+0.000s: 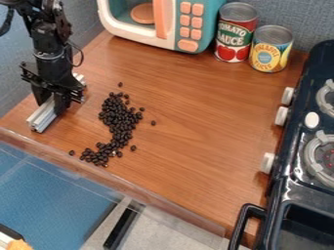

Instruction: Sweep into pile

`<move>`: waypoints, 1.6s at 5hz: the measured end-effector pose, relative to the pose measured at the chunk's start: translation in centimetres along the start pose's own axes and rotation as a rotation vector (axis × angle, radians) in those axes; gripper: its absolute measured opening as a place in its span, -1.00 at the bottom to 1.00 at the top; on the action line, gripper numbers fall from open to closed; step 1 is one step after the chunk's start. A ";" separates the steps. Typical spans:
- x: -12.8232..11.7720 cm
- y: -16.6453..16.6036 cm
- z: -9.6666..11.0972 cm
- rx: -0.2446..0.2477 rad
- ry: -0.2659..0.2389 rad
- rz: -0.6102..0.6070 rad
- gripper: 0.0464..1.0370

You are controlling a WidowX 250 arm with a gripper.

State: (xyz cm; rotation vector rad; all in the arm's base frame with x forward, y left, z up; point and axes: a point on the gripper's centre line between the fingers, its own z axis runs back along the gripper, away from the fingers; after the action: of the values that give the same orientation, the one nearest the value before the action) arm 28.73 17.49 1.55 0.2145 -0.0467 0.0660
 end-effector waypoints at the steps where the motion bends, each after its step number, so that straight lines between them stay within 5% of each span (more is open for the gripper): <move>1: -0.1 -0.3 -0.1 0.000 0.000 -0.003 -0.32; 8: -1.0 -5.5 0.7 -0.095 0.038 -0.010 -0.32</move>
State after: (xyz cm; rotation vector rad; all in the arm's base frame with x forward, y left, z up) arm 28.07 11.93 0.99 0.1188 -0.0110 0.0576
